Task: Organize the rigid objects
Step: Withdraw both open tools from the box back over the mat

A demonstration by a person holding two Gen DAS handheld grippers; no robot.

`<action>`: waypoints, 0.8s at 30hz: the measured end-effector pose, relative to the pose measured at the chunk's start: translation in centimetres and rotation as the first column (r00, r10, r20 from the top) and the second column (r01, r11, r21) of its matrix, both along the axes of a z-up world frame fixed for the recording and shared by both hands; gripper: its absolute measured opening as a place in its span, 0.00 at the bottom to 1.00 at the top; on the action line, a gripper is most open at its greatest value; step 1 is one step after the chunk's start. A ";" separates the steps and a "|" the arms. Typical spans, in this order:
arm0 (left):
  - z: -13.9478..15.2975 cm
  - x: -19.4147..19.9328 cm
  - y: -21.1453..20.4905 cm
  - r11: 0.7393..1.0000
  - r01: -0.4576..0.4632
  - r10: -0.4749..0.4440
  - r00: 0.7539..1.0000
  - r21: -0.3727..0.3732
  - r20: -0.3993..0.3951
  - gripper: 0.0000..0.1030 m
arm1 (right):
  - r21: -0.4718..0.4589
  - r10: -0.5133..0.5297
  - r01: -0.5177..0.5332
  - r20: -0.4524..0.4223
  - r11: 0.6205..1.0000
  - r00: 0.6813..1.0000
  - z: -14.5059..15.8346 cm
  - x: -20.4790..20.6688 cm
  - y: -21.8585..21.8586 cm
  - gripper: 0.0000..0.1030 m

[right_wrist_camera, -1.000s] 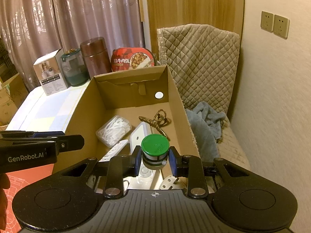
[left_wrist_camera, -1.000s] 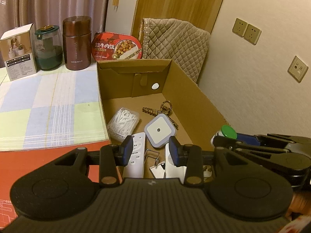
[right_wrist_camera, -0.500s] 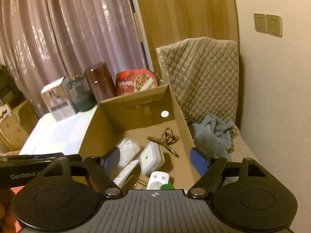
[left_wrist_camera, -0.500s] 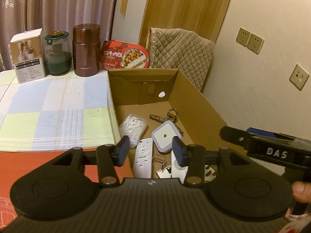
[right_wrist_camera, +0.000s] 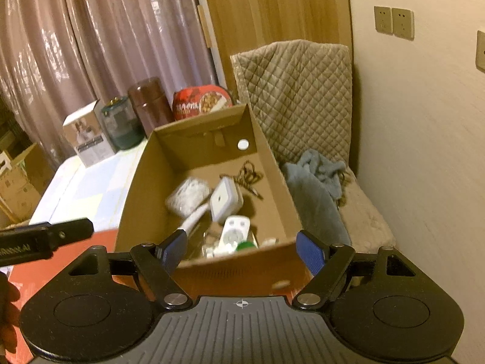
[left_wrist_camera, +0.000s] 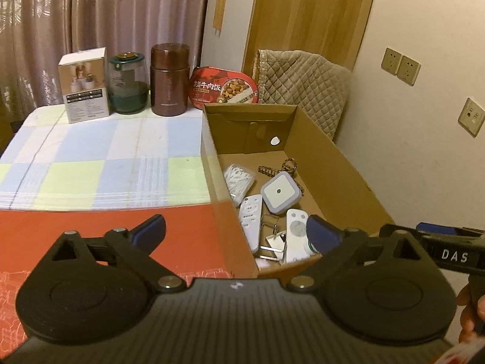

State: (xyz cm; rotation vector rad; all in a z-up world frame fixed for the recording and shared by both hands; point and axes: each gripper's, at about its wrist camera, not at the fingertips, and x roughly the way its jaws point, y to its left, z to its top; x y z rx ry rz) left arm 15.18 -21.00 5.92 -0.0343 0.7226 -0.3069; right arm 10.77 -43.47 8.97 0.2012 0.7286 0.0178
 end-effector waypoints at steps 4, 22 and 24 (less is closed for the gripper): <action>0.7 -2.0 0.9 1.000 -0.022 0.022 1.000 -0.008 -0.003 0.99 | -0.016 0.005 -0.005 -0.012 1.000 1.000 0.5 -2.0 0.8 0.74; 1.2 -9.6 4.8 0.998 -0.061 0.061 0.998 0.030 -0.023 0.99 | -0.116 0.047 -0.052 -0.039 0.992 0.998 1.1 -9.0 4.3 0.74; 1.3 -10.3 4.9 0.998 -0.056 0.056 0.998 0.037 -0.024 0.99 | -0.115 0.048 -0.053 -0.045 0.992 0.998 1.2 -9.5 4.4 0.74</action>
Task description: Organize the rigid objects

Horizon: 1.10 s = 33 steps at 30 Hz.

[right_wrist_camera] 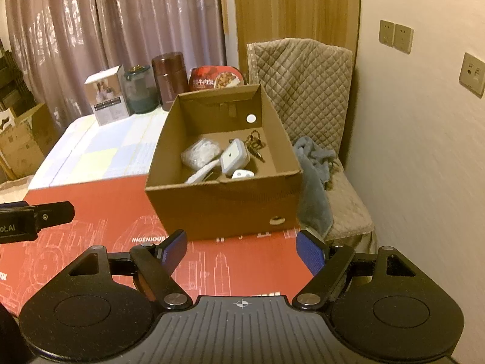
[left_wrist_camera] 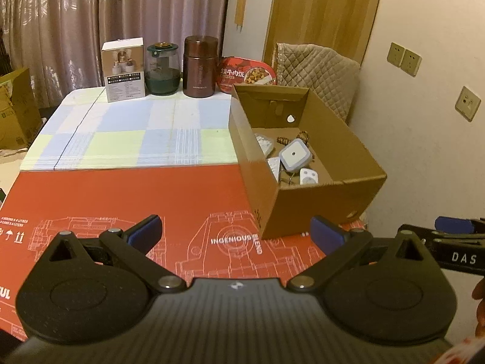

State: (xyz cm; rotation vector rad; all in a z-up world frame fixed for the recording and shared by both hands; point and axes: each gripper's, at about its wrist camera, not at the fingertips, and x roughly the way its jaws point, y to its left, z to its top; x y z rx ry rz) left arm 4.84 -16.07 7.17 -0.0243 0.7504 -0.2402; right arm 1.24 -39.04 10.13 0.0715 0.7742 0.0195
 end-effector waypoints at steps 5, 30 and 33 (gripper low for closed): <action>0.1 -1.9 0.3 1.000 -0.010 0.010 1.000 0.003 0.005 0.99 | -0.007 0.014 -0.014 -0.003 1.000 1.000 0.2 -1.3 0.6 0.74; -0.7 -4.6 0.1 0.999 -0.017 0.017 1.000 0.050 -0.001 0.99 | 0.003 0.041 -0.041 -0.002 0.999 0.999 0.5 -3.6 1.7 0.74; -0.8 -4.6 0.1 0.999 -0.018 0.018 1.000 0.049 -0.005 0.99 | 0.004 0.042 -0.042 -0.003 0.999 0.999 0.5 -3.6 1.7 0.74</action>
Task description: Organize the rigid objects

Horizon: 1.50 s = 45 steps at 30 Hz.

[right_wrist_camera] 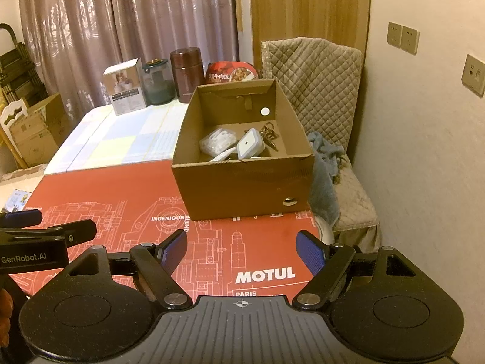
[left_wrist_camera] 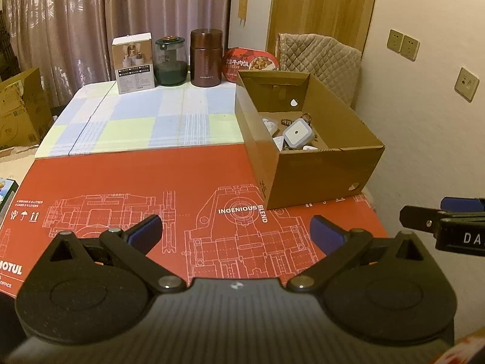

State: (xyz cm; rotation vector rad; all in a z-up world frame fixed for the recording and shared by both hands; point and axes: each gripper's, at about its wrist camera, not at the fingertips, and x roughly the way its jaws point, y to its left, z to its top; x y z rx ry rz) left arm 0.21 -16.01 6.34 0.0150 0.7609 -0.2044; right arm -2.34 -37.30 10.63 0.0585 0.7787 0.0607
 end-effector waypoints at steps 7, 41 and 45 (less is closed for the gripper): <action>-0.2 -0.2 -0.1 1.000 0.004 -0.004 1.000 -0.003 -0.005 0.99 | 0.001 -0.003 0.003 -0.007 1.000 1.000 -0.2 -0.1 -0.1 0.74; -0.4 -0.4 -0.6 1.000 0.010 -0.010 1.000 -0.010 -0.006 0.99 | 0.002 -0.010 0.011 -0.014 1.000 1.000 -1.0 -0.1 -0.2 0.74; -0.3 -0.4 -0.6 1.000 0.010 -0.010 1.000 -0.010 -0.006 0.99 | 0.003 -0.010 0.010 -0.015 1.000 1.000 -1.0 -0.1 -0.2 0.74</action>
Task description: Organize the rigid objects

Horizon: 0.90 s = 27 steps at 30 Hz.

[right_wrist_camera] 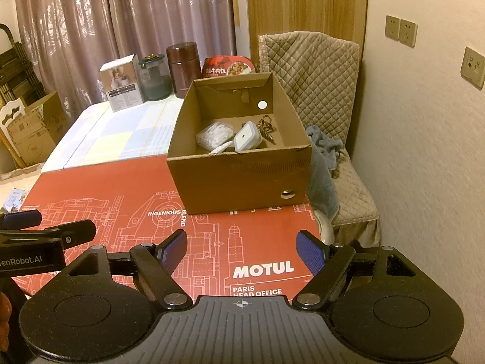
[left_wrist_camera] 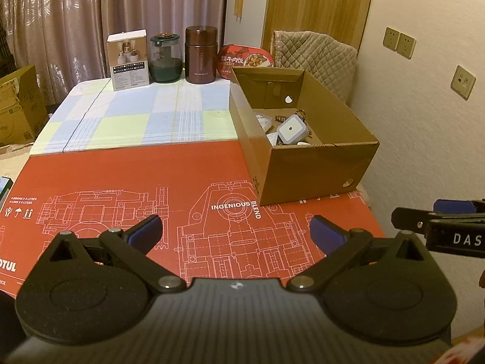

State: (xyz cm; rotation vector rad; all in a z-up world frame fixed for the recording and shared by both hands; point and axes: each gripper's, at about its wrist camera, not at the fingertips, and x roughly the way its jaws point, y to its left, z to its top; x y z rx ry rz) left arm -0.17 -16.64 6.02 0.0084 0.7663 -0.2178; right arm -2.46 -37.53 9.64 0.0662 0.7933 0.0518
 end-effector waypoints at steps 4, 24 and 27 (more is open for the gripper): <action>0.0 0.0 0.0 1.000 0.000 0.000 1.000 -0.001 0.000 0.99 | 0.000 0.000 0.000 0.000 1.000 1.000 0.1 0.0 0.0 0.74; -0.2 0.0 -0.1 1.000 -0.001 0.001 1.000 -0.005 -0.001 0.99 | 0.000 0.000 0.000 0.001 1.000 1.000 0.1 0.0 0.0 0.74; -0.2 0.0 -0.1 1.000 -0.001 0.001 1.000 -0.006 -0.001 0.99 | -0.001 0.000 0.000 0.000 1.000 1.000 0.1 0.1 0.0 0.74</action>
